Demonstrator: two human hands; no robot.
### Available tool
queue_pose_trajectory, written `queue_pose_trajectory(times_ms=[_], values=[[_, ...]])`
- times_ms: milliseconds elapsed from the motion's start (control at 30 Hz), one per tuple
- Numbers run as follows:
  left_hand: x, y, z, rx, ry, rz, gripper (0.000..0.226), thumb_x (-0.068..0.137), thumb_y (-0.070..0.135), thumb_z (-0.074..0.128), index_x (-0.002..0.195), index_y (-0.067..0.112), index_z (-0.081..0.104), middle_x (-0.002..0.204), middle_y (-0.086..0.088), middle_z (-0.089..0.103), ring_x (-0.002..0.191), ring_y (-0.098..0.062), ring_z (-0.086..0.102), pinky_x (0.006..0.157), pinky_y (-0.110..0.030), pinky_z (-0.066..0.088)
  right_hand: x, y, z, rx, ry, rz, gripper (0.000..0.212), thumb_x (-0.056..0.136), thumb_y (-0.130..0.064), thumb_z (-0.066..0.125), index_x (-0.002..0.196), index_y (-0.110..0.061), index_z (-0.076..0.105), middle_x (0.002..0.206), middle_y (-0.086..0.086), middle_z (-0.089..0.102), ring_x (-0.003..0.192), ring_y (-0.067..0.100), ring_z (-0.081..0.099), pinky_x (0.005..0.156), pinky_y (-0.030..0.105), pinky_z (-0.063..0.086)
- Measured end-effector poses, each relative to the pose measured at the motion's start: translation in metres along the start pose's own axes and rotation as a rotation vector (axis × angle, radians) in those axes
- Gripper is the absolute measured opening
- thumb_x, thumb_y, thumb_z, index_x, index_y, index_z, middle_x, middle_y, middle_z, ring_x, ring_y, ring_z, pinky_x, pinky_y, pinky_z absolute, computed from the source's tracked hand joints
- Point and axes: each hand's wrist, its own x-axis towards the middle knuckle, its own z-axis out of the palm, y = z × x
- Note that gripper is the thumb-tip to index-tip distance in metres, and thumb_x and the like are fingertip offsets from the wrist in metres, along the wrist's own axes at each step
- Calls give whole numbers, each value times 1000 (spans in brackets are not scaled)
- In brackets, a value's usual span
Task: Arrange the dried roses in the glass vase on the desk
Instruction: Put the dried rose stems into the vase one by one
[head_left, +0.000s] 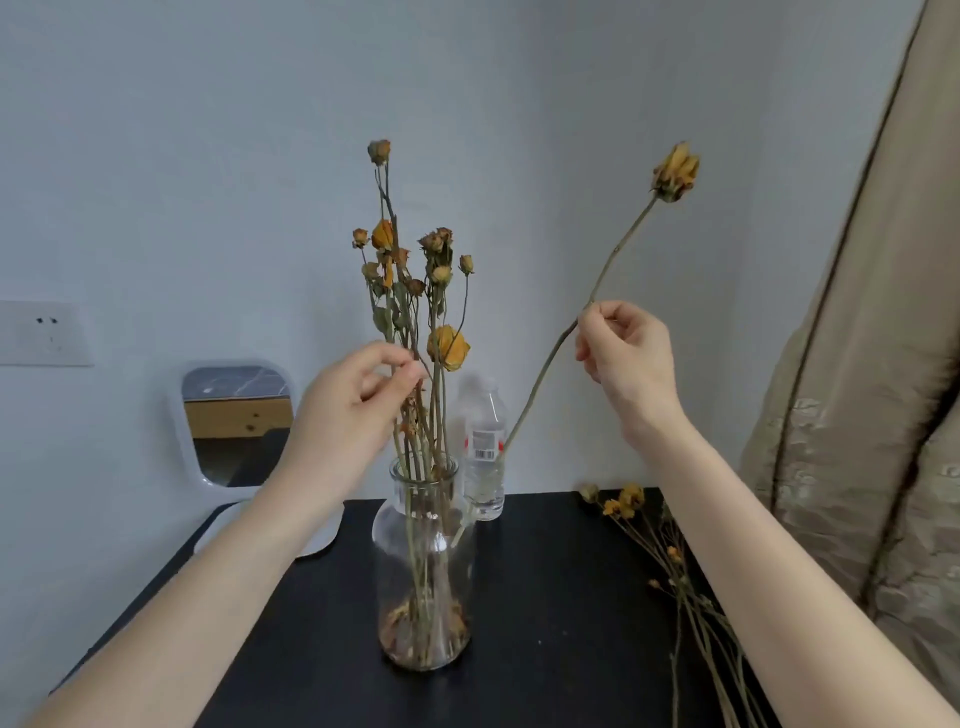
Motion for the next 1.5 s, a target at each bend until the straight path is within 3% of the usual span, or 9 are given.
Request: queue_pose_trajectory(times_ms=[300, 567, 733, 1033, 1167, 1233, 1333, 1433, 1500], values=[[50, 12, -23, 10, 165, 92, 11, 93, 28, 50, 88, 27, 60, 38, 14, 44, 34, -4, 35, 38, -14, 28, 5, -10, 20, -30, 4, -127, 13, 81, -6, 52, 70, -13, 52, 55, 3, 47, 39, -1, 43, 46, 9, 35], [41, -27, -12, 32, 134, -3, 14, 92, 26, 52, 82, 29, 60, 47, 5, 40, 35, -4, 34, 46, -25, 27, 3, -6, 18, -71, 4, -102, 11, 81, -8, 51, 71, -13, 54, 52, -1, 48, 41, -1, 43, 54, 20, 35], [31, -43, -3, 67, 67, -40, 14, 91, 26, 53, 80, 29, 61, 50, 0, 40, 44, -12, 34, 49, -26, 27, 3, -4, 18, -70, -2, -98, 12, 81, -9, 52, 71, -15, 54, 46, -7, 49, 42, 2, 42, 54, 21, 36], [9, -62, 5, 367, -19, -91, 8, 84, 24, 64, 81, 19, 69, 47, 12, 44, 48, -4, 46, 55, -15, 34, 3, -4, 23, -67, -9, -112, 13, 81, -9, 52, 70, -16, 54, 47, -6, 50, 40, -1, 43, 55, 22, 35], [4, -63, 4, 456, -200, -153, 14, 84, 25, 64, 92, 17, 73, 68, 9, 63, 63, -2, 52, 65, -19, 41, 4, -4, 26, -51, -15, -121, 15, 82, -9, 52, 69, -17, 54, 41, -10, 50, 40, 0, 43, 54, 20, 35], [-1, -63, 3, 472, -147, -145, 13, 83, 27, 65, 90, 20, 73, 64, 14, 59, 62, -3, 52, 59, -18, 39, 3, -4, 28, -43, -16, -126, 15, 81, -9, 52, 69, -17, 54, 42, -9, 50, 41, 1, 43, 53, 18, 35], [-15, -68, 0, 500, 129, -26, 4, 83, 24, 62, 81, 23, 65, 48, 11, 46, 49, -8, 47, 49, -19, 31, 3, -6, 29, -16, -9, -150, 14, 82, -8, 52, 70, -16, 54, 47, -4, 48, 40, 0, 42, 49, 12, 36], [-36, -84, 2, 345, 242, -39, 5, 85, 20, 57, 86, 23, 53, 67, 11, 54, 65, -6, 54, 56, -16, 36, 6, -12, 29, 4, 14, -178, 14, 83, -10, 51, 71, -17, 54, 49, -2, 48, 40, 0, 43, 47, 8, 36], [-48, -99, 8, 210, 115, -174, 20, 86, 33, 56, 102, 26, 48, 94, 15, 55, 90, -5, 55, 75, -16, 39, 8, -17, 30, 13, 29, -185, 15, 82, -9, 51, 70, -17, 53, 50, 0, 47, 40, 0, 43, 47, 8, 36]])
